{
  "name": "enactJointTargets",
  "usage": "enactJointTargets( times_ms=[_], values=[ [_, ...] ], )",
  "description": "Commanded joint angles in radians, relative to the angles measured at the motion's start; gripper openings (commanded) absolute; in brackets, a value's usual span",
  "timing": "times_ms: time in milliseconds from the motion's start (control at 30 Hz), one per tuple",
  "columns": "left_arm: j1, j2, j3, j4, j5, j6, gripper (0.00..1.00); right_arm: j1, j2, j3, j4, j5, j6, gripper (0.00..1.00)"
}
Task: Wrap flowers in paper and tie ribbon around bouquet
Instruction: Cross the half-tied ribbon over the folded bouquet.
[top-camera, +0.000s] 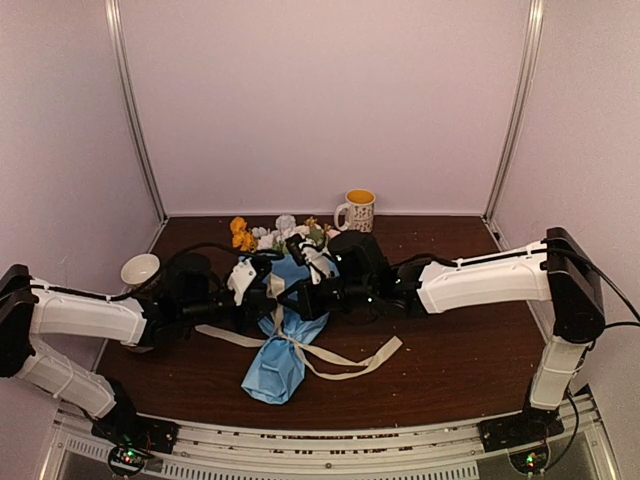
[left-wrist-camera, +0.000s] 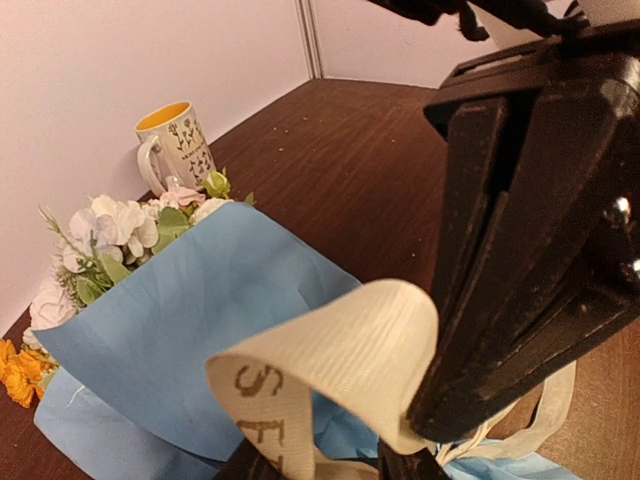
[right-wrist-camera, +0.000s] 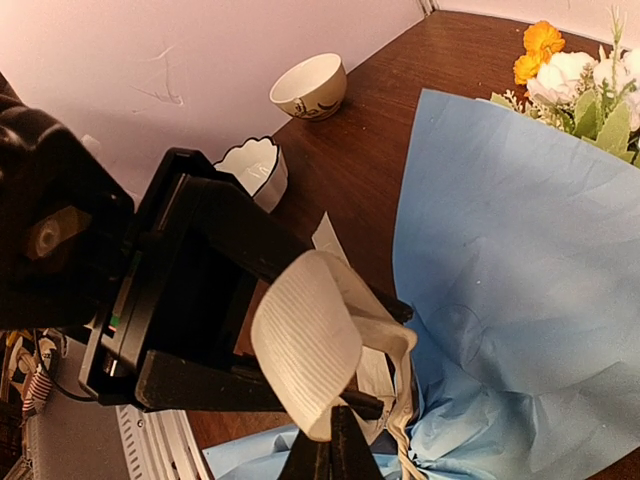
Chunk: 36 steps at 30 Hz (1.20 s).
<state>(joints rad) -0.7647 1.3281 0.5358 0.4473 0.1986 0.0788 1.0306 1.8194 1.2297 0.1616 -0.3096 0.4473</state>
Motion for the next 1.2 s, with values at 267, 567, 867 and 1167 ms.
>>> enactJointTargets(
  times_ms=[267,567,867,1167],
  values=[
    [0.006,0.005,0.045,0.004,0.143,0.016,0.41,-0.007,-0.015,0.081,-0.098,0.115,-0.032,0.00],
    [0.007,0.061,0.073,0.003,0.063,0.006,0.51,-0.010,0.026,0.145,-0.139,0.089,-0.051,0.00],
    [0.007,0.089,0.114,-0.038,0.048,-0.007,0.00,-0.009,0.001,0.111,-0.142,0.066,-0.055,0.00],
    [0.005,0.046,0.047,0.002,0.036,-0.078,0.00,-0.056,-0.142,0.038,-0.806,0.516,0.091,0.31]
  ],
)
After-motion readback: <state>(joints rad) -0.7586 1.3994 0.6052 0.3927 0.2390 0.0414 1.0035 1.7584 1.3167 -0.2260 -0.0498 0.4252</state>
